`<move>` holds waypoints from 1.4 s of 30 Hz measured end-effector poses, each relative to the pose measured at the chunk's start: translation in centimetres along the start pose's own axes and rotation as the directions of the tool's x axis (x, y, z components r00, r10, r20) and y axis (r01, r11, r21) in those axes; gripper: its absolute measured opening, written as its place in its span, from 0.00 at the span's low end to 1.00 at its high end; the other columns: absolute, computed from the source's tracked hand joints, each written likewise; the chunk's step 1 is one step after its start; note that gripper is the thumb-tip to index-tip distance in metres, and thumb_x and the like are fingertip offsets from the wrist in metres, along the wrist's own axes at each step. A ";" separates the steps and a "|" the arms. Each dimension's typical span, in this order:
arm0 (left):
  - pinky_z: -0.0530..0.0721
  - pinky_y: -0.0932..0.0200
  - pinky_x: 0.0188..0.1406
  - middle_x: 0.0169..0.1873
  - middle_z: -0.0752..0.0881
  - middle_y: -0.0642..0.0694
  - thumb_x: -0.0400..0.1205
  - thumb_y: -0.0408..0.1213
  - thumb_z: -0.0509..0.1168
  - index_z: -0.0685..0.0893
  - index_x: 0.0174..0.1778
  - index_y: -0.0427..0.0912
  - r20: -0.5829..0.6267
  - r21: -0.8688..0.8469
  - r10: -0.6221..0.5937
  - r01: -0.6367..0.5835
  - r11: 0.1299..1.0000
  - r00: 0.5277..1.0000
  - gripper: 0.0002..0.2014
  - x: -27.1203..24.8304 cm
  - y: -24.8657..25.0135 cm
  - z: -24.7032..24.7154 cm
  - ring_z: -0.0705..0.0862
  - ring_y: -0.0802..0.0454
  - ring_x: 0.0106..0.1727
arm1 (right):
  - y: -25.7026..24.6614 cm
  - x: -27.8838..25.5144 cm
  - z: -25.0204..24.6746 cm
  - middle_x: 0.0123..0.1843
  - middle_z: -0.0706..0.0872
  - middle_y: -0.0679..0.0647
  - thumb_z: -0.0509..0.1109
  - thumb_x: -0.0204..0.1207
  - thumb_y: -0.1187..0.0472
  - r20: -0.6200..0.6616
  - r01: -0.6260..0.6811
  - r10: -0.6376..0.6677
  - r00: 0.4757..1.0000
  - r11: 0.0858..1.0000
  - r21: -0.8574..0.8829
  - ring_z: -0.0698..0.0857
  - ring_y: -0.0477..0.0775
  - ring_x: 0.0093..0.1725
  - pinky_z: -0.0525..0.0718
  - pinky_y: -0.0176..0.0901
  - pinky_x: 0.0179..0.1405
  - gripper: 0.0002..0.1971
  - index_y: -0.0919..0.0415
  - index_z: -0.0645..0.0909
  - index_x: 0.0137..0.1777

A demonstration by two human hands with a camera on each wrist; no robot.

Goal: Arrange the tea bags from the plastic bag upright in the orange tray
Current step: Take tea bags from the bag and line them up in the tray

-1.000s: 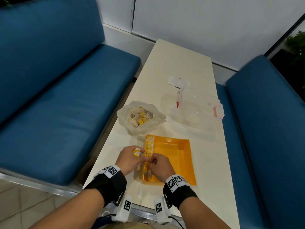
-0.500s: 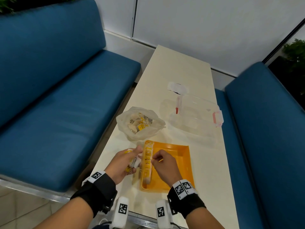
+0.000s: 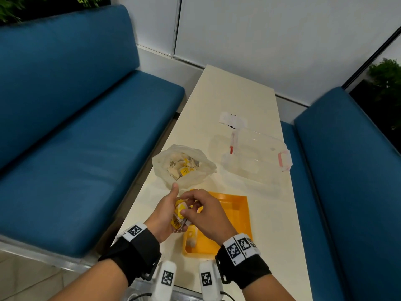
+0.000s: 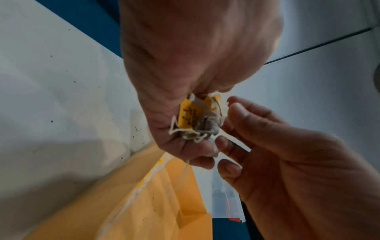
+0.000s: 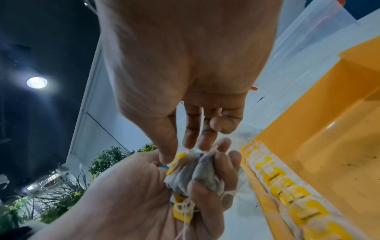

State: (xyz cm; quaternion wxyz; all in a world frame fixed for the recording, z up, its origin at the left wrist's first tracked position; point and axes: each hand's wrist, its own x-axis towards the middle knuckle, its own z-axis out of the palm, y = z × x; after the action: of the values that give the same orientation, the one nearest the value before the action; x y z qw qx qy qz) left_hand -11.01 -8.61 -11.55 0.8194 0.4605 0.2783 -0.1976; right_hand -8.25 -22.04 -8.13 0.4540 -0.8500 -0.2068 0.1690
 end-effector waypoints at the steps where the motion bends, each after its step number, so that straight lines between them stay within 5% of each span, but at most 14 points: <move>1: 0.76 0.57 0.33 0.37 0.89 0.41 0.87 0.68 0.44 0.91 0.53 0.40 0.004 -0.016 -0.008 0.008 1.000 1.000 0.39 0.1 -0.1 -0.1 0.82 0.48 0.27 | 0.0 0.0 0.0 0.48 0.82 0.47 0.76 0.73 0.67 0.025 0.014 -0.013 1.000 1.000 -0.022 0.80 0.41 0.45 0.82 0.34 0.50 0.19 0.40 0.85 0.55; 10: 0.79 0.58 0.31 0.39 0.89 0.39 0.88 0.66 0.48 0.89 0.58 0.39 0.094 -0.056 -0.058 0.064 0.996 0.994 0.35 0.1 0.2 -0.3 0.83 0.47 0.29 | 0.3 0.0 -0.3 0.51 0.77 0.51 0.73 0.77 0.67 0.131 0.016 0.009 0.991 0.982 -0.188 0.81 0.46 0.50 0.81 0.33 0.53 0.15 0.48 0.88 0.59; 14: 0.75 0.59 0.27 0.38 0.85 0.40 0.86 0.58 0.60 0.89 0.55 0.38 0.131 -0.016 -0.032 0.035 0.999 0.991 0.25 0.2 0.0 -0.6 0.83 0.49 0.30 | 0.2 0.2 -0.9 0.47 0.80 0.49 0.77 0.71 0.67 0.048 -0.022 0.026 0.998 0.997 -0.076 0.84 0.50 0.45 0.87 0.48 0.48 0.08 0.54 0.85 0.45; 19: 0.73 0.60 0.28 0.43 0.85 0.39 0.88 0.50 0.61 0.84 0.66 0.35 0.144 -0.021 0.152 -0.150 0.988 0.978 0.22 0.2 -0.3 -1.3 0.85 0.48 0.37 | 0.4 0.5 -2.3 0.38 0.86 0.50 0.80 0.71 0.66 -0.039 -0.089 0.092 0.995 0.992 0.093 0.81 0.41 0.36 0.81 0.32 0.38 0.08 0.55 0.84 0.40; 22: 0.74 0.59 0.31 0.36 0.84 0.40 0.81 0.55 0.69 0.88 0.59 0.36 0.205 0.059 0.221 -0.237 0.970 0.953 0.24 -0.1 -0.3 -1.4 0.84 0.48 0.35 | 0.6 0.8 -2.7 0.36 0.87 0.52 0.79 0.72 0.67 -0.094 -0.104 0.120 0.988 0.982 0.159 0.83 0.44 0.34 0.82 0.36 0.37 0.06 0.58 0.85 0.42; 26: 0.74 0.58 0.29 0.38 0.86 0.34 0.68 0.46 0.81 0.92 0.50 0.41 0.174 0.137 0.286 -0.310 0.941 0.942 0.18 0.3 -0.4 -1.4 0.83 0.43 0.35 | 0.9 1.1 -3.1 0.36 0.87 0.54 0.80 0.71 0.66 -0.150 -0.107 0.135 0.979 0.977 0.182 0.84 0.50 0.36 0.87 0.46 0.39 0.07 0.55 0.85 0.40; 29: 0.77 0.59 0.27 0.40 0.84 0.31 0.75 0.40 0.79 0.91 0.50 0.36 0.159 0.088 0.315 -0.331 0.939 0.936 0.13 0.2 -0.5 -1.2 0.80 0.39 0.38 | 0.8 1.2 -3.2 0.34 0.86 0.53 0.80 0.73 0.67 -0.167 -0.122 0.173 0.971 0.952 0.281 0.83 0.48 0.32 0.80 0.35 0.31 0.05 0.60 0.86 0.43; 34: 0.75 0.59 0.28 0.40 0.84 0.35 0.78 0.37 0.77 0.91 0.54 0.36 0.196 0.093 0.291 -0.314 0.945 0.936 0.11 0.5 -0.7 -1.4 0.82 0.46 0.37 | 0.5 0.9 -3.7 0.32 0.86 0.53 0.79 0.73 0.65 -0.121 -0.162 0.214 0.969 0.926 0.340 0.82 0.48 0.31 0.76 0.34 0.29 0.04 0.64 0.86 0.40; 36: 0.76 0.59 0.29 0.39 0.85 0.36 0.72 0.41 0.80 0.92 0.54 0.40 0.184 0.120 0.264 -0.288 0.950 0.947 0.17 0.6 -0.8 -1.7 0.83 0.45 0.37 | 0.4 1.1 -4.4 0.33 0.87 0.50 0.80 0.73 0.64 -0.161 -0.160 0.207 0.965 0.950 0.267 0.82 0.46 0.32 0.77 0.34 0.31 0.05 0.61 0.87 0.38; 39: 0.77 0.58 0.31 0.38 0.89 0.40 0.73 0.40 0.82 0.94 0.54 0.46 0.056 0.197 0.266 -0.272 0.942 0.962 0.14 1.0 -1.0 -2.4 0.85 0.47 0.37 | 1.1 1.3 -5.2 0.39 0.85 0.44 0.79 0.72 0.59 -0.260 -0.209 0.144 0.955 0.948 -0.240 0.82 0.41 0.38 0.76 0.34 0.37 0.05 0.55 0.86 0.36; 42: 0.77 0.58 0.31 0.36 0.90 0.45 0.75 0.37 0.81 0.94 0.53 0.48 0.009 0.281 0.318 -0.308 0.909 0.948 0.11 1.3 -1.2 -2.7 0.86 0.50 0.35 | 1.7 1.0 -5.5 0.39 0.87 0.45 0.81 0.71 0.57 -0.164 -0.233 0.195 0.967 0.940 -0.251 0.84 0.43 0.38 0.79 0.36 0.37 0.06 0.55 0.87 0.37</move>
State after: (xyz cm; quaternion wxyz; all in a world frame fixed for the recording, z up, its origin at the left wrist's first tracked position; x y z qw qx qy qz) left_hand -11.42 -6.92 -14.28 0.7622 0.6134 0.1852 -0.0923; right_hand -4.46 -26.21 -6.73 0.3269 -0.9306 -0.1023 0.1291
